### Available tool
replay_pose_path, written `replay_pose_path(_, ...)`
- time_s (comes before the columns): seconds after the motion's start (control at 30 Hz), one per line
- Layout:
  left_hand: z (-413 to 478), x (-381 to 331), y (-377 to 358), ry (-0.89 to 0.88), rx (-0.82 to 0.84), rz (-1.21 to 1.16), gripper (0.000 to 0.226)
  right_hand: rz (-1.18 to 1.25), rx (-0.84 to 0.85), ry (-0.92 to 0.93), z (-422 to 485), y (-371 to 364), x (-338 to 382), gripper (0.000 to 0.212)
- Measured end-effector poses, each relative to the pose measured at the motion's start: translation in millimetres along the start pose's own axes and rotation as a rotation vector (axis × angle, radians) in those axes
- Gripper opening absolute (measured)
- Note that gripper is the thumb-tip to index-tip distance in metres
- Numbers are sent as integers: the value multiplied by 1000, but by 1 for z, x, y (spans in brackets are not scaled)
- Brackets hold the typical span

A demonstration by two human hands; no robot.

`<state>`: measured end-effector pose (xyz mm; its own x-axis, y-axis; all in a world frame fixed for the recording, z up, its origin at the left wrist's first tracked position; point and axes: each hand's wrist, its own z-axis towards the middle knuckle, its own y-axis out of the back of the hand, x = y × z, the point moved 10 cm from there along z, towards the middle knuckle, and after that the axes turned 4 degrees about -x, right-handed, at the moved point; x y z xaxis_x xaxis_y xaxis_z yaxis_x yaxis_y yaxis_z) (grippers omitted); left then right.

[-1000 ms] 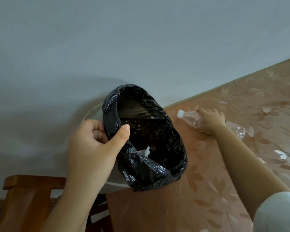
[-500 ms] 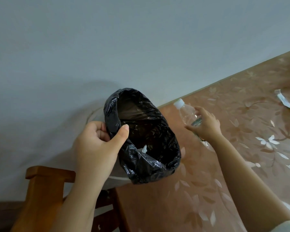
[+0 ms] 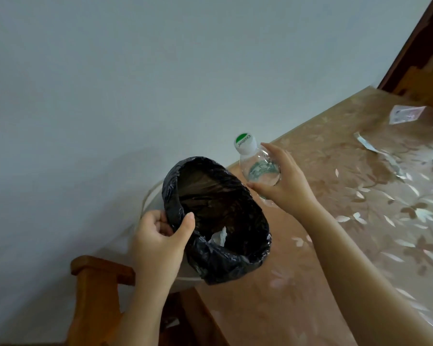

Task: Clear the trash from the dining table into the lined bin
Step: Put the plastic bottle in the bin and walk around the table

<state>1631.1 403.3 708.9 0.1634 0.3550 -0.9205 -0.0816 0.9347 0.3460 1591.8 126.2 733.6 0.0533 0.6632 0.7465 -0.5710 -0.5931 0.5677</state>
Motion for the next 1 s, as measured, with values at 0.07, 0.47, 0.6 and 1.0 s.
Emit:
replay_pose_path(0.07, -9, 3, 11, 7, 14, -36, 28, 7, -8, 22, -15, 2, 27, 78)
replay_pose_path(0.47, -50, -12, 51, -22, 73, -126, 21, 31, 189, -38, -95, -27, 87, 80)
replay_pose_path(0.6, -62, -21, 55, -32, 108, -198, 18, -64, 229, -72, -119, -32, 82, 72)
replay_pose_path(1.0, -129, -17, 60, 16, 269, -353, 20, -421, -159, -168, -230, 73, 83, 40)
